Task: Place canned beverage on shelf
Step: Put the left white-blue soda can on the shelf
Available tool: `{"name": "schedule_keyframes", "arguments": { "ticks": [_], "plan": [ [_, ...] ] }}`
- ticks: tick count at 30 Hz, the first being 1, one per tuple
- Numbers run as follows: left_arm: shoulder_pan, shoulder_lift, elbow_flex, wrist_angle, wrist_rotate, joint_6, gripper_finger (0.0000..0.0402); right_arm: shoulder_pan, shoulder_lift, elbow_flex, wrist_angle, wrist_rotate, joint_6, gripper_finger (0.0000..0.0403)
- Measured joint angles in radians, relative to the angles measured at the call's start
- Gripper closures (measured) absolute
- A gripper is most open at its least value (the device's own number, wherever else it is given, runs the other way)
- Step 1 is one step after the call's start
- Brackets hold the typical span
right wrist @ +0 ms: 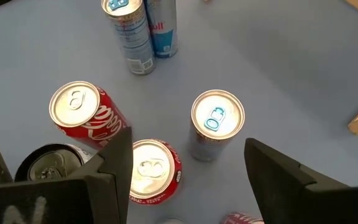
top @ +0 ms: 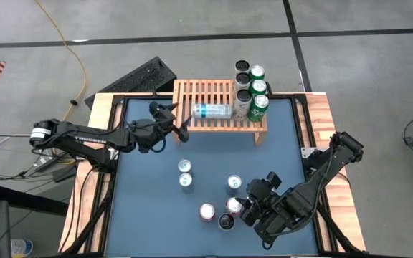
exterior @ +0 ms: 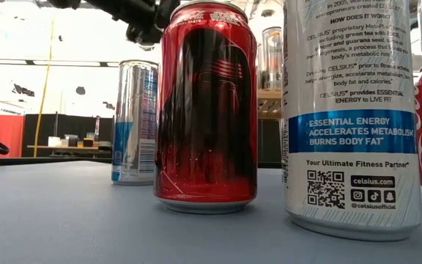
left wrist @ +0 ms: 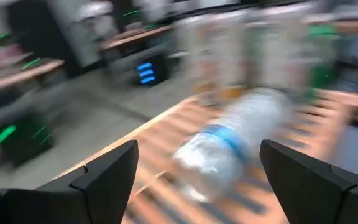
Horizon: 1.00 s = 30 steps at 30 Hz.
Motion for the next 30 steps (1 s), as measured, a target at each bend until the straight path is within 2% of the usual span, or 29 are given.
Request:
{"name": "schedule_keyframes", "arguments": {
  "ticks": [3,8,13,15,19,22,25,30],
  "plan": [
    [-0.009,0.000,0.064,-0.081,0.175,0.067,0.0079,0.005,0.000,0.000,0.000,0.000,0.000,0.0159],
    [0.025,0.025,0.322,-0.517,0.362,0.068,0.0079,0.005,0.000,0.000,0.005,-0.005,-0.001,0.0159],
    [0.111,0.160,0.556,-0.820,0.532,0.167,0.0079,0.005,0.000,0.000,0.006,-0.010,-0.002,0.0159],
    [0.148,0.223,0.633,-0.875,0.594,0.199,0.0079,0.005,0.000,0.000,0.014,-0.010,-0.002,0.0159],
    [0.197,0.344,0.772,-0.962,0.639,0.292,0.0079,0.013,0.000,0.000,0.034,-0.010,-0.002,0.0159],
    [0.226,0.411,0.865,-1.009,0.716,0.326,0.0079,0.021,0.000,0.000,0.035,-0.013,-0.001,0.0159],
    [0.260,0.462,0.920,-1.044,0.776,0.345,0.0079,0.028,0.000,0.000,0.031,-0.015,0.009,0.0159],
    [0.296,0.524,0.939,-1.094,0.804,0.353,0.0079,0.032,0.000,0.000,0.001,-0.016,0.049,0.0159]
  ]
}}
